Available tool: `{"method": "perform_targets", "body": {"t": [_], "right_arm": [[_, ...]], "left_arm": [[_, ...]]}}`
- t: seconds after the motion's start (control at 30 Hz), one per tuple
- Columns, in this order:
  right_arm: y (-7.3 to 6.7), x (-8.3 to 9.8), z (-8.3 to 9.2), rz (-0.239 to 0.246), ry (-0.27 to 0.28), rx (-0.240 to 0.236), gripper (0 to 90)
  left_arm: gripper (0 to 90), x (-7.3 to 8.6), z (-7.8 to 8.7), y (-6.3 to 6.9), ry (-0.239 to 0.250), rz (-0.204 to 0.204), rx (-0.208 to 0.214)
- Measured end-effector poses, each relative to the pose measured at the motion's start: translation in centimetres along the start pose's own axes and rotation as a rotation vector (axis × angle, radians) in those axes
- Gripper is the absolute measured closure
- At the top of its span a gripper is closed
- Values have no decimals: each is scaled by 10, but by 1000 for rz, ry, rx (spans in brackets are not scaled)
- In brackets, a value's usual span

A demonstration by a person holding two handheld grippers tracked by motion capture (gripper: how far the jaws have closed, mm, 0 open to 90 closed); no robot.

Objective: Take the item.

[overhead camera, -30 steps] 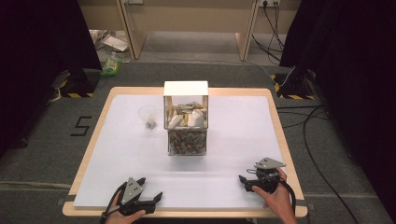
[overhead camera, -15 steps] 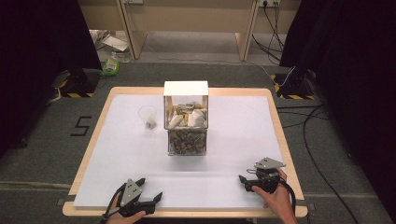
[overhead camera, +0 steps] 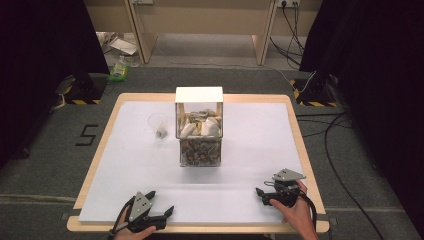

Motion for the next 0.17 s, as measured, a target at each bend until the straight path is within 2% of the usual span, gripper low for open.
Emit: {"method": "perform_targets", "body": {"t": [0.17], "right_arm": [[0, 0, 0, 0, 0, -1, 136]], "left_arm": [[150, 0, 0, 0, 0, -1, 2]]}}
Point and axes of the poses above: each handheld gripper's, and its own axes: z roughly backward along the jaws, x roughly out of its underside, y roughly to its right, the point moved 6 cm from there along -z, roughly forward along the jaws, and after that the axes turned 2 degrees about -z, right-handed, at the moved point
